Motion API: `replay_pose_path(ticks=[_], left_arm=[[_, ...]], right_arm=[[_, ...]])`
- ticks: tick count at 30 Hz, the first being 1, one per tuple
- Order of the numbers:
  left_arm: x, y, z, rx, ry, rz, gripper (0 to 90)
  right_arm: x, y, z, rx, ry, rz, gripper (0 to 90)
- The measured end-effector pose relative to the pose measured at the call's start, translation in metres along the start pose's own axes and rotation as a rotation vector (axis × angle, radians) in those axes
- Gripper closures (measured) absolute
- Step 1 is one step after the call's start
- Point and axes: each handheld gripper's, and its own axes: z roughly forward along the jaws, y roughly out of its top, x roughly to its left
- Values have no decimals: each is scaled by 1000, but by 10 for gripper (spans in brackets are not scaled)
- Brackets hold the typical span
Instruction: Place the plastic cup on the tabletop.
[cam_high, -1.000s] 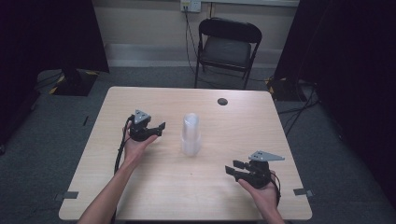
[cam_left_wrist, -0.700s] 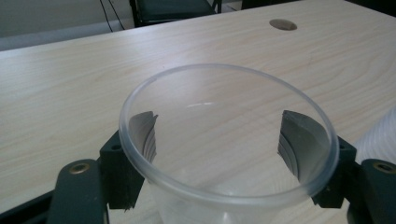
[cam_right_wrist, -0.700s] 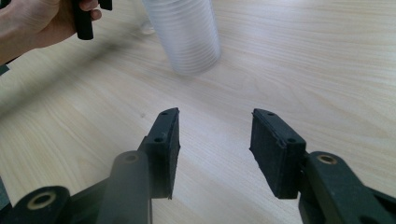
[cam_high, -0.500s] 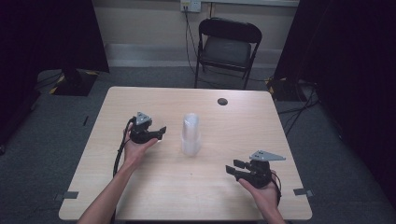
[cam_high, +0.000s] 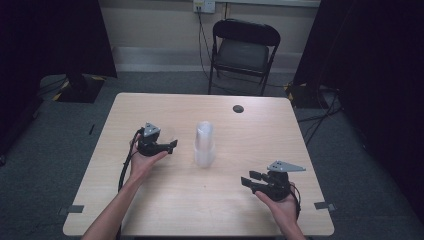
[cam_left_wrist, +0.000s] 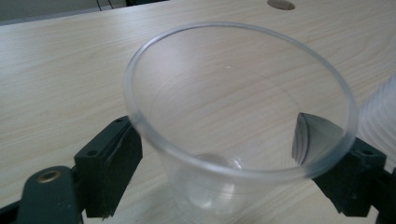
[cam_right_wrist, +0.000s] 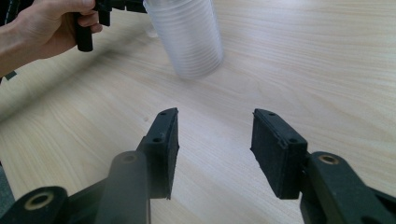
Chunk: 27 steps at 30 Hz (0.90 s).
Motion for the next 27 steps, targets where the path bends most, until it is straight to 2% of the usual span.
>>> replay_pose_path(ticks=[5, 7, 9, 12, 14, 18, 19, 22, 27], left_arm=[[-3, 1, -4, 6, -12, 3, 158], [-4, 2, -8, 8, -5, 5, 158], [-6, 5, -13, -13, -2, 8, 158], [-6, 7, -17, -19, 4, 15, 157], [-5, 6, -19, 1, -9, 1, 157], [-6, 4, -23, 29, -13, -4, 158], [-7, 4, -24, 36, -17, 5, 158], [-8, 2, -30, 18, -15, 5, 160], [-7, -1, -41, 29, -13, 20, 159]], right_arm=[[-2, 1, -1, -2, -8, -2, 511], [-3, 1, -2, -3, -17, 1, 505], [-5, 0, -3, -4, -23, 6, 505], [-6, 0, -4, -12, -28, 8, 505], [-6, 1, -6, -20, -33, 5, 498], [-7, 1, -7, -26, -38, 8, 495], [-7, 1, -7, -25, -38, 9, 496], [-7, 1, -7, -23, -49, 7, 488], [-9, 0, -8, -26, -65, 9, 465]])
